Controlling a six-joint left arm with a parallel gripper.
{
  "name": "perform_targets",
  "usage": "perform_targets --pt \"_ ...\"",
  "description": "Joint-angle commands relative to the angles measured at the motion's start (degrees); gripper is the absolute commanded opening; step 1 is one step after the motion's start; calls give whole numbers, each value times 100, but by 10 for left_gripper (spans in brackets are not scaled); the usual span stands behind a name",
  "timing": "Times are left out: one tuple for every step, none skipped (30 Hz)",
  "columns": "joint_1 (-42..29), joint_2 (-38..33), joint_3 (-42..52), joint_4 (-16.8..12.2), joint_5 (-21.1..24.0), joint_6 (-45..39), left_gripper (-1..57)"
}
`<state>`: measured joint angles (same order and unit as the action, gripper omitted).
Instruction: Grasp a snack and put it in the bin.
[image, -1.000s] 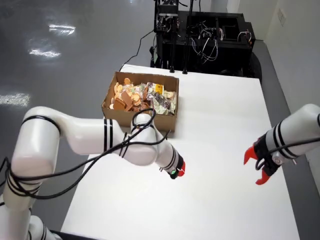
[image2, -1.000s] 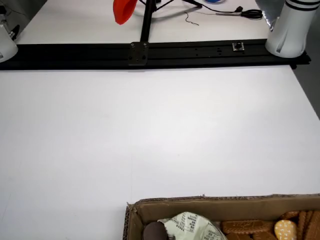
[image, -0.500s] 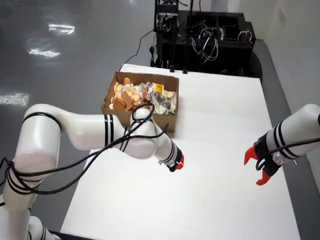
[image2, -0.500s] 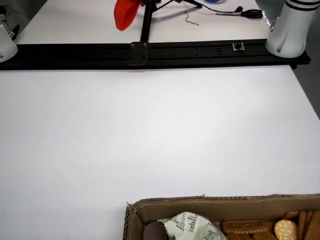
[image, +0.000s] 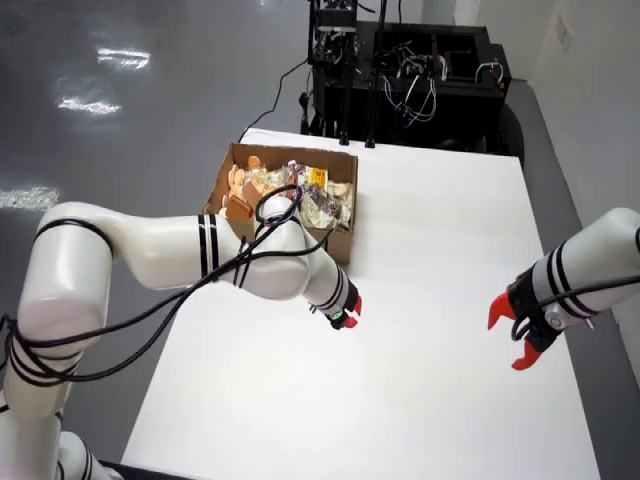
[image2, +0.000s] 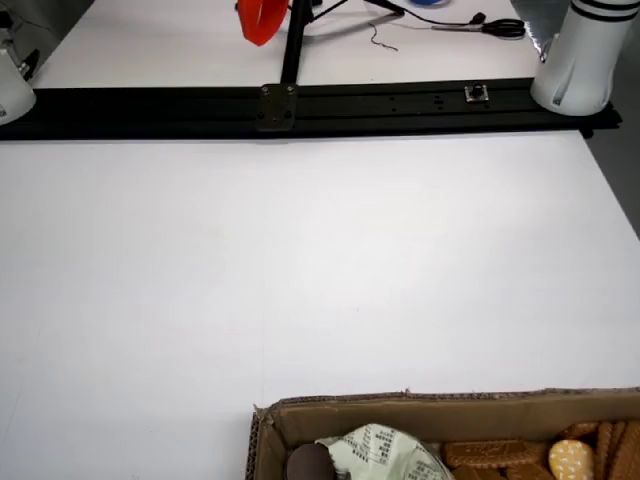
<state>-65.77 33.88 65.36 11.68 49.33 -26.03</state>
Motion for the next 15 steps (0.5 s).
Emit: perform_targets --pt "-2 -81 -9 -6 94 19 43" --pt "-4 -94 -10 -6 116 15 43" --pt "-8 -104 -11 -7 136 5 43" --pt "-13 -112 -12 -7 154 -10 44" --pt "-19 -119 -12 -9 170 -29 44" --pt "-25 -124 -13 -11 185 -51 44" --pt "-33 -128 -13 -12 202 -72 43" --pt "-42 -132 -13 -13 221 -93 42" --pt "-51 -135 -14 -14 242 -111 42" --pt "-59 -137 -14 -14 265 -125 42" --pt "-68 -138 -14 -15 291 -135 42" --pt "-75 -140 -14 -15 320 -143 43" --pt "-82 -141 -14 -16 352 -149 43" --pt "-88 -142 -14 -16 383 -154 43" --pt "-93 -143 -14 -16 414 -159 43"
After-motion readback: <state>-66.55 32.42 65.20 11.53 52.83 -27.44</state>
